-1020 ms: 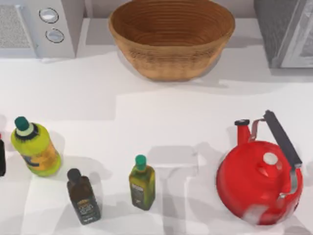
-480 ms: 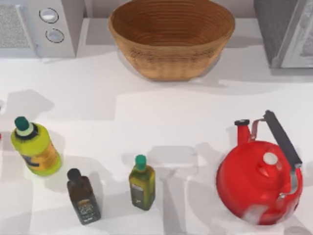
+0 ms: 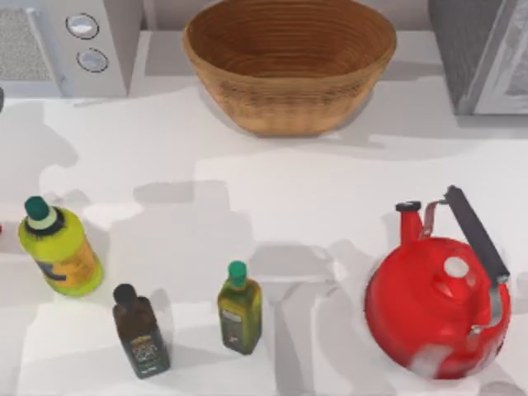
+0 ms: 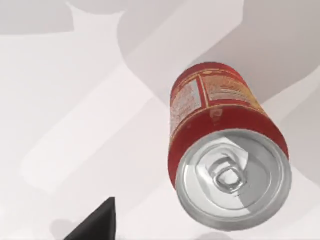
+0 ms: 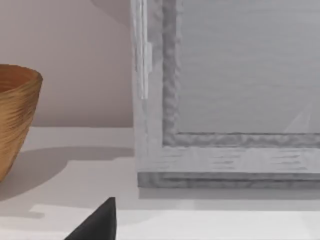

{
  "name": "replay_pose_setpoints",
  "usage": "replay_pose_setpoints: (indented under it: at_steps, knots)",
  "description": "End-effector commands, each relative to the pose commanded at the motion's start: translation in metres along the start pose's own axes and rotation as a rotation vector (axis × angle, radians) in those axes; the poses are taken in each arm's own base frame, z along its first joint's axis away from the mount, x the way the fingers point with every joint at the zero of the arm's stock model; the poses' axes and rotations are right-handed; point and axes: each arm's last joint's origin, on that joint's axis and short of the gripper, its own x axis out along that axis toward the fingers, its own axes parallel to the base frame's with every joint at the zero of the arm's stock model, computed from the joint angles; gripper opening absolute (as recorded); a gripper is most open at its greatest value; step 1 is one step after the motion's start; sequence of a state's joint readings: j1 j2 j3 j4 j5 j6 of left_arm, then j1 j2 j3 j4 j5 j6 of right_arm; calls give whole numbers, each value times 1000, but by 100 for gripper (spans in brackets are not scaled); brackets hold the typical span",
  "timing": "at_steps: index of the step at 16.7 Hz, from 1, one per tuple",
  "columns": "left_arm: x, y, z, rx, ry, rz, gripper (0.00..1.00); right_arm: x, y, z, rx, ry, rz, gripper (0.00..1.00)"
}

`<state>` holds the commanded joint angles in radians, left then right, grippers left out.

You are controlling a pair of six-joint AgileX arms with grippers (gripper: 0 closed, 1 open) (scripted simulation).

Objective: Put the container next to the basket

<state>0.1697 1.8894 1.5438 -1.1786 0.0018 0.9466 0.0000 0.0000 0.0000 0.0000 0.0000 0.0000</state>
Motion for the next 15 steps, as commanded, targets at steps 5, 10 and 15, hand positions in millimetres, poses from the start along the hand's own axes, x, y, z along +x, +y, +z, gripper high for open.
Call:
replay_pose_setpoints:
  at_steps: [5, 10, 15]
  knots:
    - [6, 12, 5, 34, 26, -36, 100, 0, 0, 0, 0, 0, 0, 100]
    - [12, 11, 6, 35, 28, -39, 100, 0, 0, 0, 0, 0, 0, 100]
    - [56, 11, 4, 34, 22, -31, 100, 0, 0, 0, 0, 0, 0, 100]
